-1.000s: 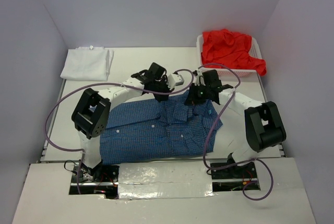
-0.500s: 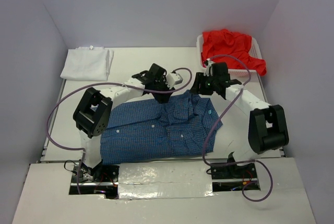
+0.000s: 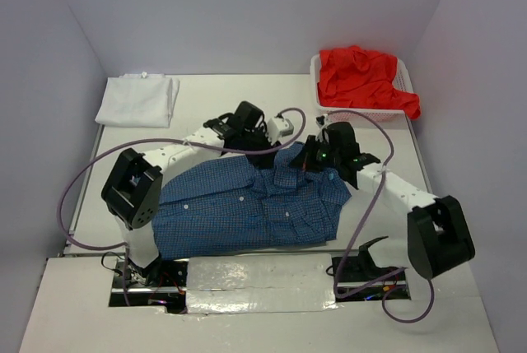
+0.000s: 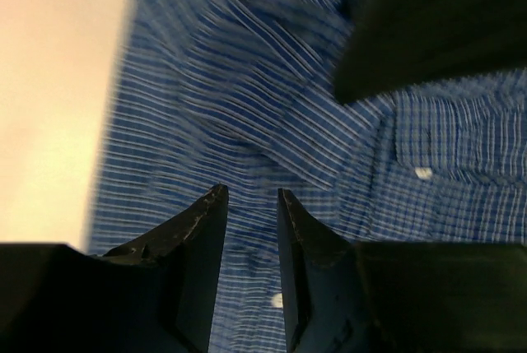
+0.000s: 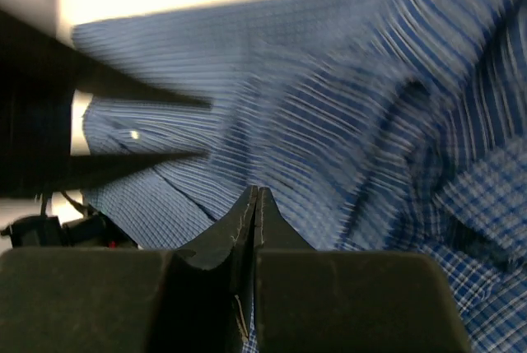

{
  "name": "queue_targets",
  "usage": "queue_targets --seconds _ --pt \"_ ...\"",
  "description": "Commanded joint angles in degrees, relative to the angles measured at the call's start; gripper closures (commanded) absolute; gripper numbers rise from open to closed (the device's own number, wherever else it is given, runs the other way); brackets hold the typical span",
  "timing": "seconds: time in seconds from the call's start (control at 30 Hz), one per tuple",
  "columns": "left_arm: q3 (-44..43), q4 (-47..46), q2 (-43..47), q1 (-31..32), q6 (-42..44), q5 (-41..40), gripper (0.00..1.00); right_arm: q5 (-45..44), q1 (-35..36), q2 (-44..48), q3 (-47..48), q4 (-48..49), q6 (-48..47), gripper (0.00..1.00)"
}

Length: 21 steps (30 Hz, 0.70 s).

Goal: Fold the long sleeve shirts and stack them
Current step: Fold the shirt

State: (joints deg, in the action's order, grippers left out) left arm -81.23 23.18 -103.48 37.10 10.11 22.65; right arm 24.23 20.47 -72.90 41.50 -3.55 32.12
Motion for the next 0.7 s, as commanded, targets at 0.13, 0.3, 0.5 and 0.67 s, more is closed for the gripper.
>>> queue_targets --seconds 0.13,0.3,0.5,0.67 --pt "7.84 -4.28 -3.13 2.62 0.08 -0.76 0.56 -1.90 -1.22 -12.42 -0.19 1.09 4.27 1.00" --pt "9.77 -6.56 -5.06 3.32 1.31 -4.11 0.56 -3.66 -3.07 -18.84 1.30 0.92 3.39 1.00" --pt "9.69 -5.96 -5.24 4.47 1.40 -3.49 0.55 -4.98 -4.03 -19.30 5.34 -3.12 0.76 1.00" --pt "1.27 0.71 -4.45 4.03 1.85 -2.53 0.52 -9.27 -4.21 -12.28 12.02 -12.60 -3.99 0.82"
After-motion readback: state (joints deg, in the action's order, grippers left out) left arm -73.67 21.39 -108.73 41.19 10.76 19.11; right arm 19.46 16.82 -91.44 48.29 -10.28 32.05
